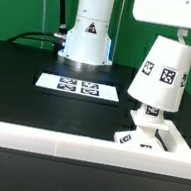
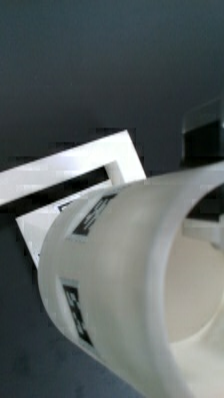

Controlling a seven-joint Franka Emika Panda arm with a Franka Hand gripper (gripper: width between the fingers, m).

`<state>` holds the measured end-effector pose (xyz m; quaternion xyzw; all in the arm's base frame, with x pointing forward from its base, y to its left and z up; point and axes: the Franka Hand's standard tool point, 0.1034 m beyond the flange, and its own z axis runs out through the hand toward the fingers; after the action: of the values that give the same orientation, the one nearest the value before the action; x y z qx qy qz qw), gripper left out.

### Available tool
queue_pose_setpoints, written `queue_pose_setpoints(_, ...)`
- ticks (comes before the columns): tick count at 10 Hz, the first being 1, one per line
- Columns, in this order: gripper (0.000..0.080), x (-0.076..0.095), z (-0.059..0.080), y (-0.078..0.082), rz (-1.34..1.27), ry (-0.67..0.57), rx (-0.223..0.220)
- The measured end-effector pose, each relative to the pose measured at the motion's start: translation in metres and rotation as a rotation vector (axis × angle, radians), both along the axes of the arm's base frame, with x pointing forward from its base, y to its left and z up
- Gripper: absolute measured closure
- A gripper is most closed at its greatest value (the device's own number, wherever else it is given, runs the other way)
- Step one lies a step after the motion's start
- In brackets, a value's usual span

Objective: Assemble lamp

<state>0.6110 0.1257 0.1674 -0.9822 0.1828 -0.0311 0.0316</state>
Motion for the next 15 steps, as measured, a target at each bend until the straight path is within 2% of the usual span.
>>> queue_pose_setpoints(3, 0.0755, 0.002, -0.009, -0.006, -0.002, -0.012, -0.006)
queue_pose_setpoints(7, 0.0755, 0.001, -0.009, -0.006, -0.004, -0.010, -0.006)
queue_pose_setpoints(8, 0.0517, 0.001, -0.009, -0.006, -0.004, -0.010, -0.006)
queue_pose_setpoints(9, 0.0517, 0.001, -0.009, -0.006, -0.004, -0.009, -0.006)
queue_pose_setpoints(10, 0.0338, 0.000, -0.008, -0.007, -0.006, 0.000, -0.006)
queue_pose_setpoints(11, 0.0338, -0.005, -0.005, -0.007, -0.015, 0.040, -0.006)
queue_pose_setpoints(12, 0.0170, -0.008, 0.001, -0.007, -0.034, 0.074, -0.004)
queue_pose_setpoints(13, 0.0122, -0.011, 0.006, -0.009, -0.051, 0.089, -0.003)
queue_pose_setpoints(15, 0.0104, -0.013, 0.011, -0.008, -0.087, 0.098, -0.005)
